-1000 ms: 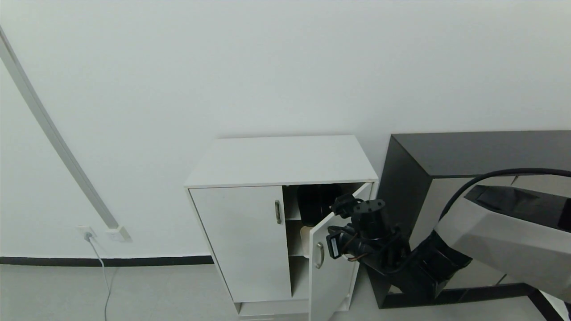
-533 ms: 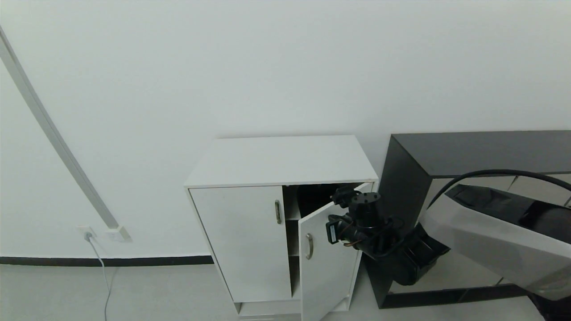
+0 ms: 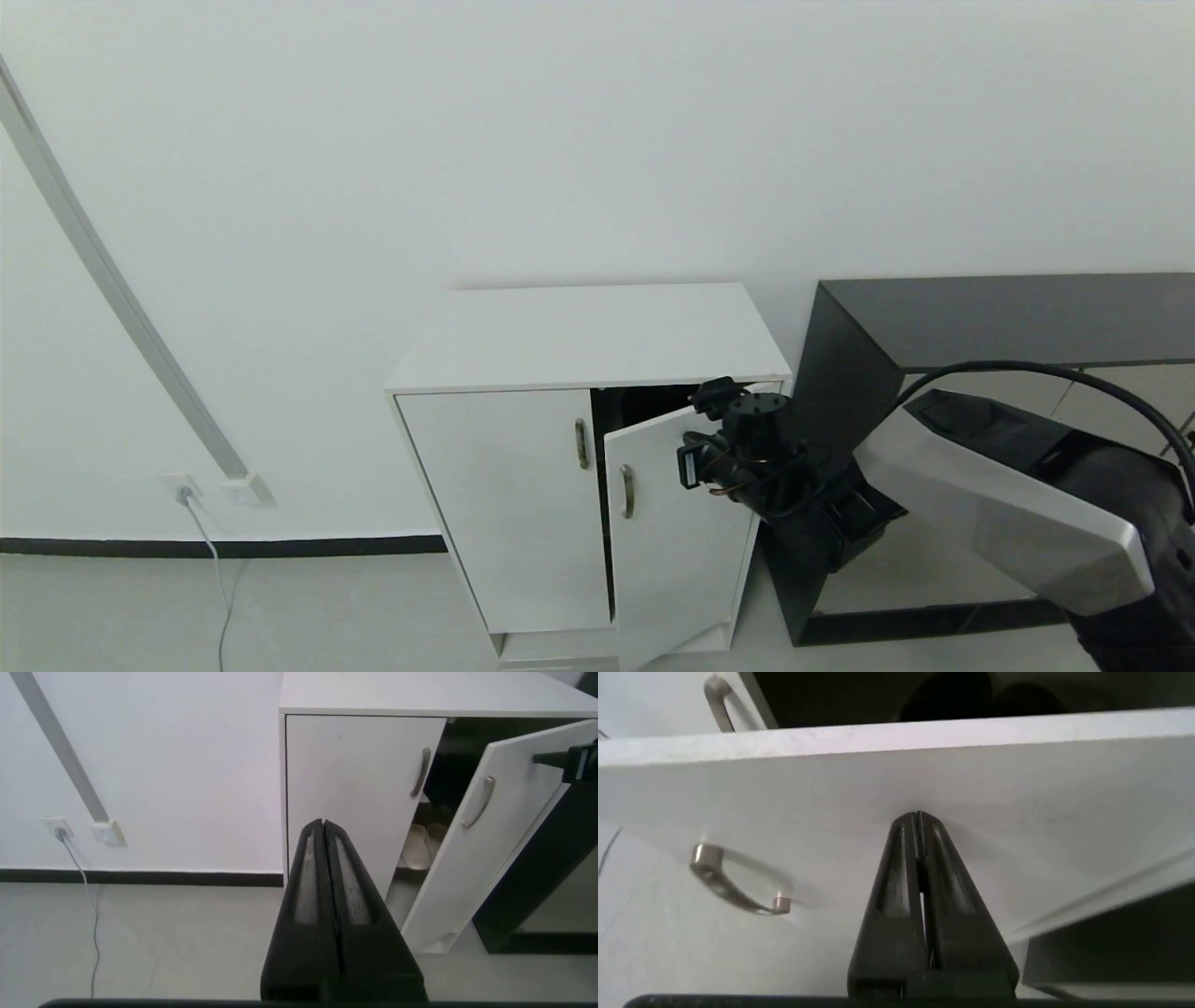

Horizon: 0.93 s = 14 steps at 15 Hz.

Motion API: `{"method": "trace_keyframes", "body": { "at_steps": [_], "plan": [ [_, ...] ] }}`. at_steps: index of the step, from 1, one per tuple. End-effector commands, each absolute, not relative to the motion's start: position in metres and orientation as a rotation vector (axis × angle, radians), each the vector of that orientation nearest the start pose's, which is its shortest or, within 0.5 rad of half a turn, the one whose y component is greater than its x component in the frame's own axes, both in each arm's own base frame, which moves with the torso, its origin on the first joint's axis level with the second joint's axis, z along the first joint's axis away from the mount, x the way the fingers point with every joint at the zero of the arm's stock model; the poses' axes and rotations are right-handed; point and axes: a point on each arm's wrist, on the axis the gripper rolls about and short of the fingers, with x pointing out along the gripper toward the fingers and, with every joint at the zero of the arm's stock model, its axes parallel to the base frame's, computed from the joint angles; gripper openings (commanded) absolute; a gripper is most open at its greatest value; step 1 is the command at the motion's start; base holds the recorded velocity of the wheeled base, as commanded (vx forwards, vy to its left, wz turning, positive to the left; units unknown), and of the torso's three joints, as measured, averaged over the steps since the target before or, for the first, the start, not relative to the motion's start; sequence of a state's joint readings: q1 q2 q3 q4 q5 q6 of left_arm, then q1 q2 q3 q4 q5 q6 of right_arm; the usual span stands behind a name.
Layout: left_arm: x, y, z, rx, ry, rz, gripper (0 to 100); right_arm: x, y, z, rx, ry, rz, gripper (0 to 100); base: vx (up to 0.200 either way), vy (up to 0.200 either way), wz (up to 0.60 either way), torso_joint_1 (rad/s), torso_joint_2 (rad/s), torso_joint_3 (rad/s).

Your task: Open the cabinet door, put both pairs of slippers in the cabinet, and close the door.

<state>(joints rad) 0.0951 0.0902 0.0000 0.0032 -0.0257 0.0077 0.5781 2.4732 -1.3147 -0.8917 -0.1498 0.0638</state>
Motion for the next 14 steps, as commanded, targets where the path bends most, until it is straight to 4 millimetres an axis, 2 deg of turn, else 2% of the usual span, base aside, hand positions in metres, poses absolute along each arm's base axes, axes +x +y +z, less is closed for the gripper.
{"method": "trace_keyframes", "body": {
  "at_steps": [1,6,14],
  "plan": [
    [-0.016,-0.002,0.077,0.002,0.094,0.069,0,0.405,0.259,0.020,-0.034,0.266,0.414,0,0.000,0.000,0.00,0.000,0.00,0.000],
    [-0.016,-0.002,0.077,0.002,0.094,0.069,0,0.419,0.259,0.017,-0.048,0.247,0.401,0,0.000,0.000,0.00,0.000,0.00,0.000],
    [-0.016,-0.002,0.077,0.002,0.094,0.069,0,0.439,0.257,0.024,-0.042,0.239,0.378,0,0.000,0.000,0.00,0.000,0.00,0.000]
  ]
}}
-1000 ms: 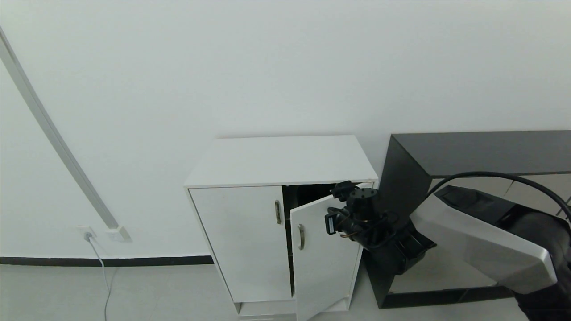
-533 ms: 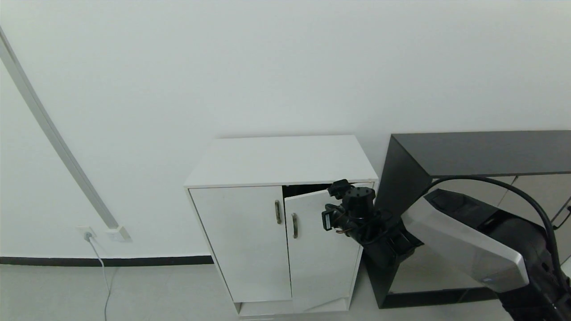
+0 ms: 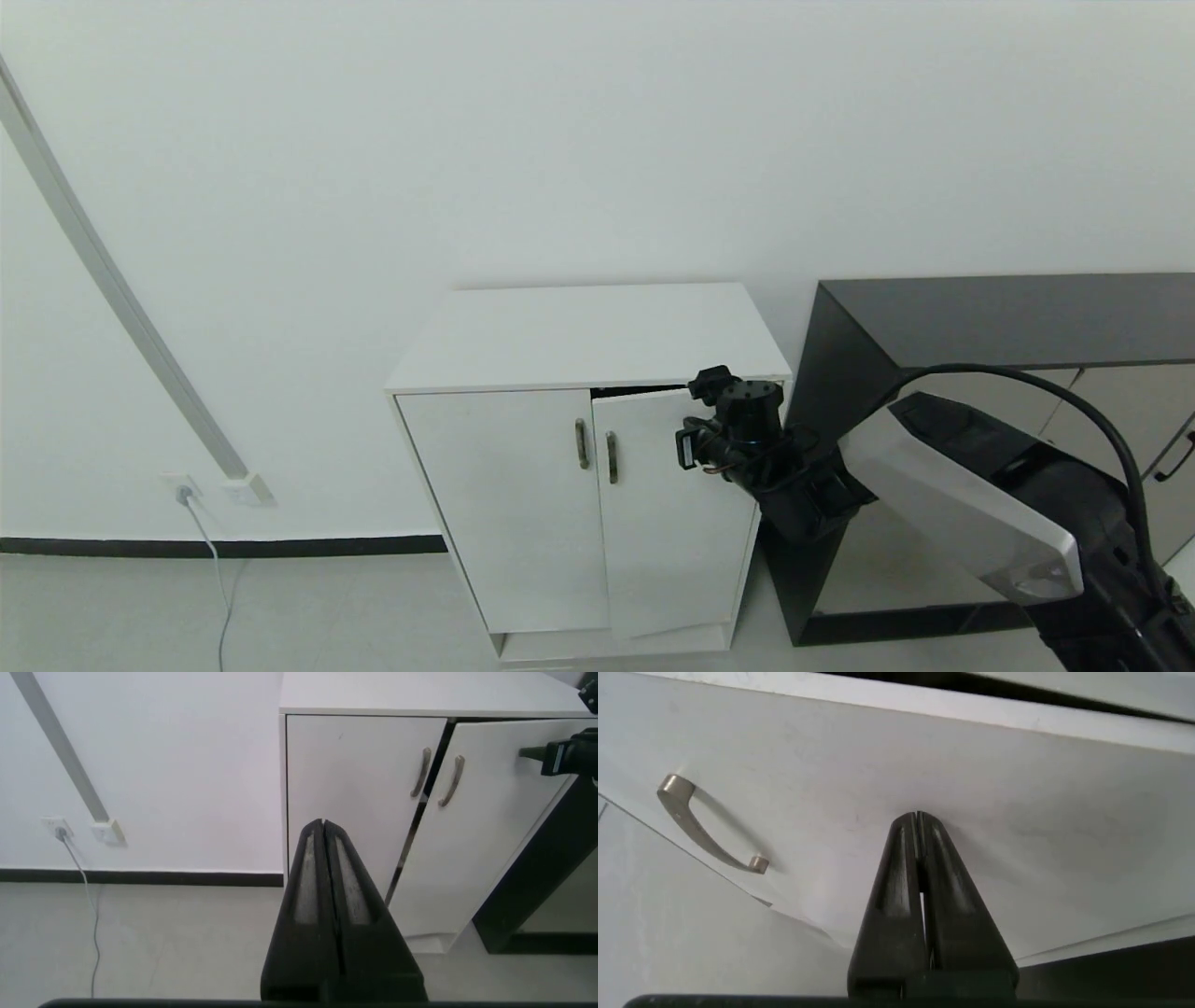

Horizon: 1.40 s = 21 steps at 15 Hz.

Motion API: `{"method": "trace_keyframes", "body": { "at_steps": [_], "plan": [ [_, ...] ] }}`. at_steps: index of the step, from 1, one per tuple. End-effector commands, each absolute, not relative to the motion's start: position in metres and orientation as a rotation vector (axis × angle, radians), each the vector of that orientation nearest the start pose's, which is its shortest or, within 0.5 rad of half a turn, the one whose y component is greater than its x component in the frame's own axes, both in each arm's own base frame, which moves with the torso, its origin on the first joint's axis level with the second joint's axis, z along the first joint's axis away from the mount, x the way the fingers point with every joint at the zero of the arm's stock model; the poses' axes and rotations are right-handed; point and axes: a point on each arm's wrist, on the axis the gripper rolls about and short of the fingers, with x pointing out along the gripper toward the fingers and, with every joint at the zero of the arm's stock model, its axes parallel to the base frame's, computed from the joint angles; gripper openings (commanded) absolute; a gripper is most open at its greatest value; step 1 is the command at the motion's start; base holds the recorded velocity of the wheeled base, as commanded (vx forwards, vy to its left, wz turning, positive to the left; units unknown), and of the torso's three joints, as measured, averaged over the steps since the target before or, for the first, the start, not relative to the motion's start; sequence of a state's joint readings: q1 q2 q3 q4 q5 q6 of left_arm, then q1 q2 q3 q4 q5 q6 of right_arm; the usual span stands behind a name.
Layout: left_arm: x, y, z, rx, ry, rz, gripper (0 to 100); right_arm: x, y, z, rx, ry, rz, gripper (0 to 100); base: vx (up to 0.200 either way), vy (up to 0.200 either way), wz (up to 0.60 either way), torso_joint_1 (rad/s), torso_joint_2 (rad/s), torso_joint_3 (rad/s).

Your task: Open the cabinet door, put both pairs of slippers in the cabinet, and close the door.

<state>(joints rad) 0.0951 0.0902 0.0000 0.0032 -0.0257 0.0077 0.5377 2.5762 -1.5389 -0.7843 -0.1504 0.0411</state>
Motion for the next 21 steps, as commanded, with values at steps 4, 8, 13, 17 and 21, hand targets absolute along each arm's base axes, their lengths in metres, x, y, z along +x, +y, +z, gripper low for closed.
{"method": "trace_keyframes", "body": {
  "at_steps": [4,8,13,17,21],
  "plan": [
    [-0.016,-0.002,0.077,0.002,0.094,0.067,0,0.444,0.257,0.025,-0.041,0.239,0.375,0,0.000,0.000,0.00,0.000,0.00,0.000],
    [-0.016,-0.002,0.077,0.002,0.094,0.067,0,0.446,0.257,0.025,-0.041,0.239,0.372,0,0.000,0.000,0.00,0.000,0.00,0.000],
    [-0.016,-0.002,0.077,0.004,0.094,0.069,0,0.450,0.257,0.030,-0.034,0.222,0.370,0,0.000,0.000,0.00,0.000,0.00,0.000],
    [-0.016,-0.002,0.077,0.002,0.094,0.069,0,0.451,0.257,0.029,-0.034,0.220,0.368,0,0.000,0.000,0.00,0.000,0.00,0.000],
    [-0.016,-0.002,0.077,0.004,0.094,0.069,0,0.451,0.257,0.030,-0.033,0.217,0.368,0,0.000,0.000,0.00,0.000,0.00,0.000]
  ]
}}
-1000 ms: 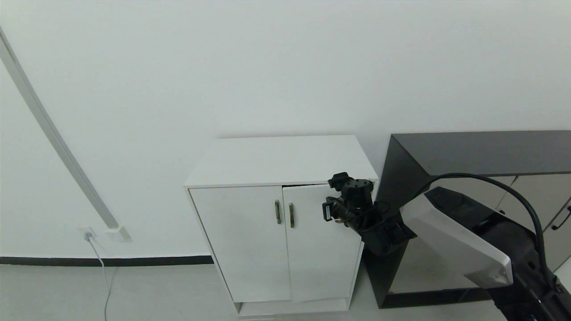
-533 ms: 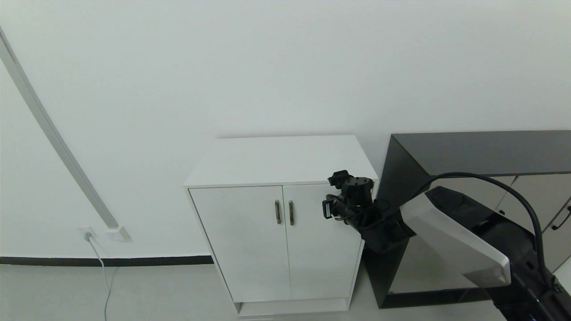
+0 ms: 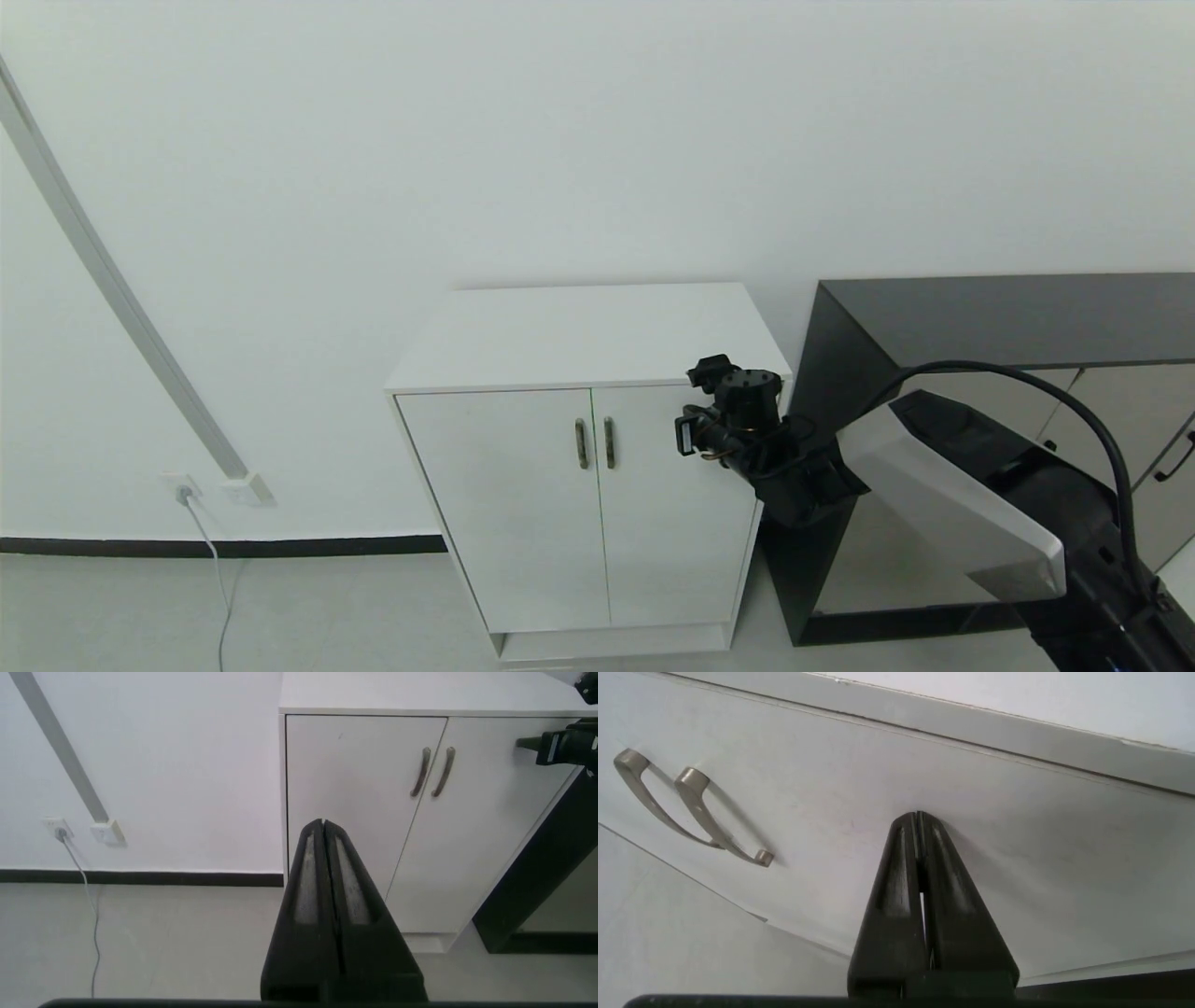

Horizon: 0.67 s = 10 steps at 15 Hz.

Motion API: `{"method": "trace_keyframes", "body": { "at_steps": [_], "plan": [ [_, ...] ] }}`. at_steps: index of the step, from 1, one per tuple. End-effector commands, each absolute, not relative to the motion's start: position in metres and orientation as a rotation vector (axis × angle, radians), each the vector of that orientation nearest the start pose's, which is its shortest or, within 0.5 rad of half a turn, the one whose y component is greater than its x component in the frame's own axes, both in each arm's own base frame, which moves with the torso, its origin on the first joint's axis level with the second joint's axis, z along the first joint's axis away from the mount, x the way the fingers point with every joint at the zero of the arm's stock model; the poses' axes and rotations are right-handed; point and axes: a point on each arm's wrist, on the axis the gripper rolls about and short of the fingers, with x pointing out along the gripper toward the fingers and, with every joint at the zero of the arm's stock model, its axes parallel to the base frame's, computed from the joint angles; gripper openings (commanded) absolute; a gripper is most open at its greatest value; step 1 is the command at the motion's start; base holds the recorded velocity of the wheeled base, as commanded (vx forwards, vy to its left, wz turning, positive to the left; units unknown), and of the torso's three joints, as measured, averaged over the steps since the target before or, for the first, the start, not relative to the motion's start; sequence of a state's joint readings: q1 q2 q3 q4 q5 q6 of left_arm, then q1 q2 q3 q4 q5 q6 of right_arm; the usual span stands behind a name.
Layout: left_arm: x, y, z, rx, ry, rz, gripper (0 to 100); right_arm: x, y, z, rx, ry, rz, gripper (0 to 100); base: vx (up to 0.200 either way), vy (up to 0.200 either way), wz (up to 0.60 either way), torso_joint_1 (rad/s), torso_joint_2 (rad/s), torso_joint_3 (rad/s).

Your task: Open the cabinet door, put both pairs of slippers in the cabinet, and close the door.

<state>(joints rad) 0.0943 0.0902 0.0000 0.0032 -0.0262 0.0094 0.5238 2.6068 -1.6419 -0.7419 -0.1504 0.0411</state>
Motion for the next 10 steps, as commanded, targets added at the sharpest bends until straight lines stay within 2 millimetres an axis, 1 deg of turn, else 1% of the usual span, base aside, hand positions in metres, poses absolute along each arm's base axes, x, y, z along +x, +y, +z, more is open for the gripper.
{"method": "trace_keyframes", "body": {
  "at_steps": [1,7,8,10],
  "plan": [
    [-0.016,-0.002,0.077,0.004,0.094,0.069,0,0.451,0.257,0.030,-0.033,0.217,0.368,0,0.000,0.000,0.00,0.000,0.00,0.000],
    [-0.016,-0.002,0.077,0.004,0.094,0.069,0,0.451,0.257,0.035,-0.029,0.207,0.369,0,0.000,0.000,0.00,0.000,0.00,0.000],
    [-0.016,-0.002,0.077,0.004,0.094,0.069,0,0.448,0.256,0.038,-0.029,0.209,0.368,0,0.000,0.000,0.00,0.000,0.00,0.000],
    [-0.016,-0.002,0.077,0.004,0.094,0.069,0,0.437,0.253,0.052,-0.026,0.200,0.373,0,0.000,0.000,0.00,0.000,0.00,0.000]
  ]
}}
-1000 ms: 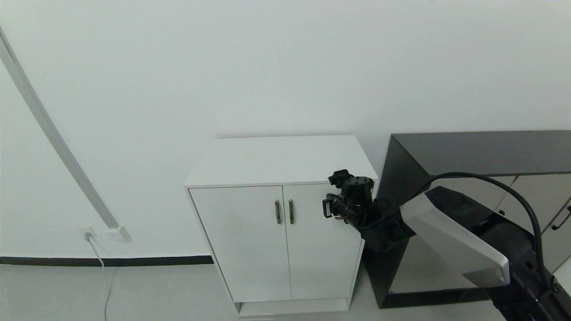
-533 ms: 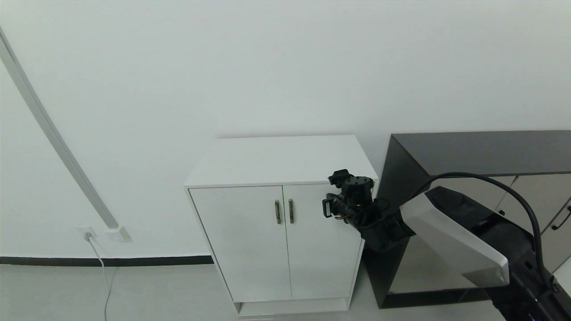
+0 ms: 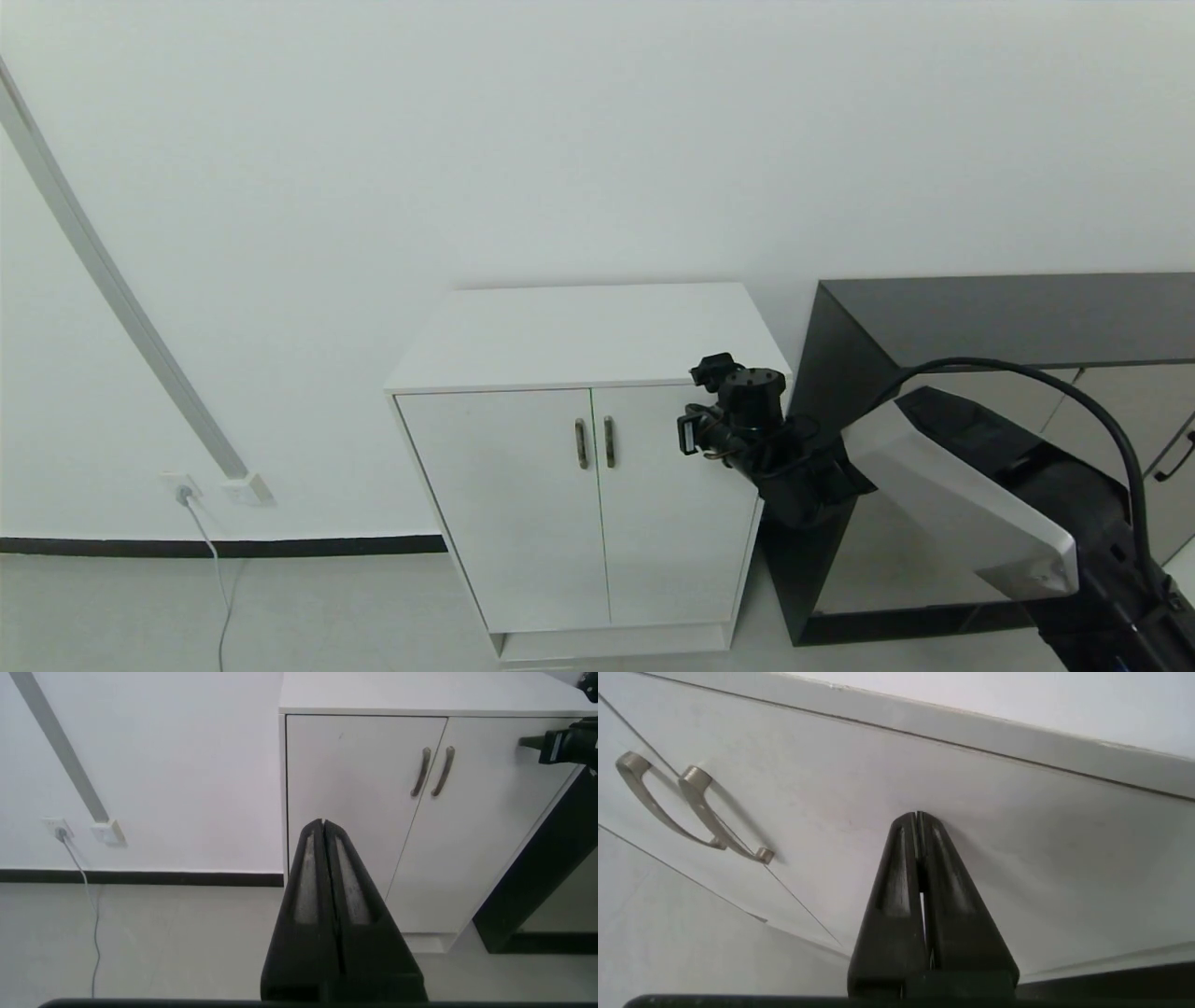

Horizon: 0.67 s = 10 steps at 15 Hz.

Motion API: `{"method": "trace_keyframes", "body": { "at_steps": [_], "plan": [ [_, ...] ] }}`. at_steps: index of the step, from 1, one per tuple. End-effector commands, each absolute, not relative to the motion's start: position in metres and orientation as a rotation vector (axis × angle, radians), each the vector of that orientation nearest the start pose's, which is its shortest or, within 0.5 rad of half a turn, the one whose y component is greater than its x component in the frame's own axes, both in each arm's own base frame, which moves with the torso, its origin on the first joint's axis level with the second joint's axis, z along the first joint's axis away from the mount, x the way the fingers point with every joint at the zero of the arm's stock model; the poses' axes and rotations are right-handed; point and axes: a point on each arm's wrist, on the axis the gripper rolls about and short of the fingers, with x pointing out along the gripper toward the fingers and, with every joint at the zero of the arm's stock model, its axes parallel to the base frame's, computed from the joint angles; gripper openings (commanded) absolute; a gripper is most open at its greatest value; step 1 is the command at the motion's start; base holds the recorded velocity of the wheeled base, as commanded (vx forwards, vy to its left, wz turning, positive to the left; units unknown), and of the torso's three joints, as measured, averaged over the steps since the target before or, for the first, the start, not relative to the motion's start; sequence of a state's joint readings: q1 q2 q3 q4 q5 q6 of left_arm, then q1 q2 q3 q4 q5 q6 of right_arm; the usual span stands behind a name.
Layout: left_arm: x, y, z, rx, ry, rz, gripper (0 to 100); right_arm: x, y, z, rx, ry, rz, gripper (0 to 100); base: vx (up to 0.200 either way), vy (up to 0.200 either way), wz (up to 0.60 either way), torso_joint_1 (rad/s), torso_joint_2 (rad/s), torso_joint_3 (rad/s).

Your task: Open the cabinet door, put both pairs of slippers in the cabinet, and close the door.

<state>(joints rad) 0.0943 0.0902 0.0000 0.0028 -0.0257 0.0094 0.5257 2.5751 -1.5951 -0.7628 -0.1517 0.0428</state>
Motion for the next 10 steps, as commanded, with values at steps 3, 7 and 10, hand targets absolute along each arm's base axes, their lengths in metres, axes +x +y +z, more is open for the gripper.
{"method": "trace_keyframes", "body": {
  "at_steps": [3,7,10],
  "plan": [
    [-0.016,-0.002,0.077,0.004,0.094,0.069,0,0.415,0.241,0.074,-0.014,0.171,0.377,0,0.000,0.000,0.00,0.000,0.00,0.000],
    [-0.016,-0.002,0.077,0.004,0.094,0.069,0,0.380,0.216,0.092,-0.008,0.158,0.365,0,0.000,0.000,0.00,0.000,0.00,0.000],
    [-0.016,-0.002,0.077,0.004,0.094,0.067,0,0.358,0.183,0.107,0.002,0.145,0.323,0,0.000,0.000,0.00,0.000,0.00,0.000]
  ]
}}
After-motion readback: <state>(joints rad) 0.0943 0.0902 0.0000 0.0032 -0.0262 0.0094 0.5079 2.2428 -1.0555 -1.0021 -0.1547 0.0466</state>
